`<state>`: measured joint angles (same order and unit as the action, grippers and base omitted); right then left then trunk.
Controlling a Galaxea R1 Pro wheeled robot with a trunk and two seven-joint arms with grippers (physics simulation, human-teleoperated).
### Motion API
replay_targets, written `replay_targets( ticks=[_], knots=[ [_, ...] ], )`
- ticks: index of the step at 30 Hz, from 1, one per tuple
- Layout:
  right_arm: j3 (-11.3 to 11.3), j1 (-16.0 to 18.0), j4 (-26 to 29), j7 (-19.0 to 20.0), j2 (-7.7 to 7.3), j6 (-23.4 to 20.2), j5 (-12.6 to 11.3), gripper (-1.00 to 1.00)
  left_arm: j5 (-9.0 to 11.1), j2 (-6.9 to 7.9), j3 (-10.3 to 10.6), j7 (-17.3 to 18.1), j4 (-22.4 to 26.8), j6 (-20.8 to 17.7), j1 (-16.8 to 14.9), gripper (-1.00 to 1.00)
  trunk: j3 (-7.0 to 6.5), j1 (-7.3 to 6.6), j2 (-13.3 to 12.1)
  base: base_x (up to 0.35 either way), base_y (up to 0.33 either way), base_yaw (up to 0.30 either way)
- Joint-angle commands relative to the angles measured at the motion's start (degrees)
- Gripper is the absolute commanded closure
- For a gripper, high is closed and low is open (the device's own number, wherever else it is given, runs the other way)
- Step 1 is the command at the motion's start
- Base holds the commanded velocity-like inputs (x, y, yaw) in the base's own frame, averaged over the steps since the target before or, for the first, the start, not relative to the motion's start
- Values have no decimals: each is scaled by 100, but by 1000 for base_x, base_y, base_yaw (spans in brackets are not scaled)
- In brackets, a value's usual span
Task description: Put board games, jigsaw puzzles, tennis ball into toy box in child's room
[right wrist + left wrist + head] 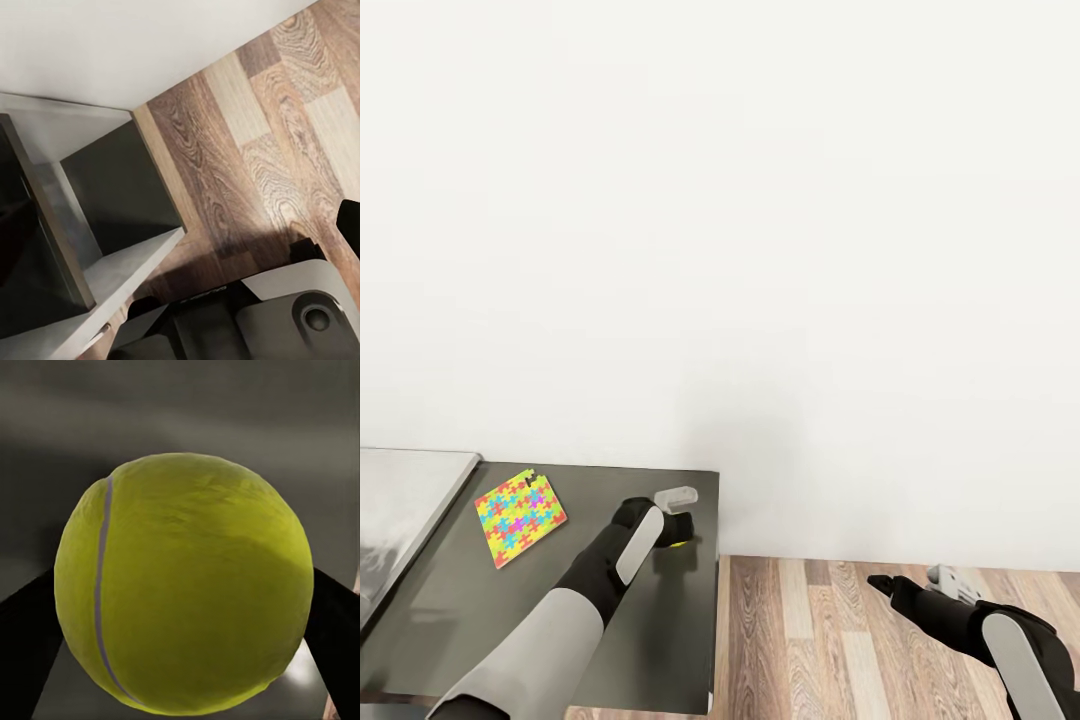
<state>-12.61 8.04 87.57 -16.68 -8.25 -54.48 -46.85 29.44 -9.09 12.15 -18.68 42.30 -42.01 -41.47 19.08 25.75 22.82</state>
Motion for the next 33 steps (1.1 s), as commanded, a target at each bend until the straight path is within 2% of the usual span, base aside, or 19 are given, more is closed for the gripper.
replay_targets(
  ticks=[1,13,20,24,26,28,29,30,31,33],
  knots=[
    [3,4,6,-55,-1,-19,-61,-100,53,1,15,-45,6,-18,-3,100,10,3,10,0,0,0],
    [36,4,5,-59,8,-18,-61,-100,60,4,-2,-30,15,-65,-9,100,10,3,10,0,0,0],
    [40,3,5,-62,15,-18,-54,-100,70,19,-107,-16,164,-466,-12,100,10,3,10,0,0,0],
    [40,4,5,-63,14,-18,-53,-100,70,31,-360,-7,499,-975,-13,100,10,3,10,0,0,0],
    [40,3,5,-63,15,-18,-54,-100,70,44,-616,-2,746,-1301,-12,100,10,3,10,0,0,0],
    [43,2,11,-60,13,-18,-48,-100,106,56,-974,8,1113,-1605,-8,100,10,3,10,0,0,0],
    [43,-2,15,-50,5,-14,-46,-100,203,61,-1176,15,1330,-1692,-6,100,10,3,10,0,0,0],
    [35,-8,18,-36,-12,-1,-45,-100,282,64,-1275,20,1436,-1724,-3,100,10,3,10,0,0,0],
    [29,-12,19,-29,-20,6,-45,-100,497,76,-1447,27,1648,-1776,4,100,10,3,10,0,0,0],
    [12,-32,21,-13,-47,23,-43,-100,1133,208,-1630,35,2008,-1799,31,100,10,3,10,0,0,0]
  ],
)
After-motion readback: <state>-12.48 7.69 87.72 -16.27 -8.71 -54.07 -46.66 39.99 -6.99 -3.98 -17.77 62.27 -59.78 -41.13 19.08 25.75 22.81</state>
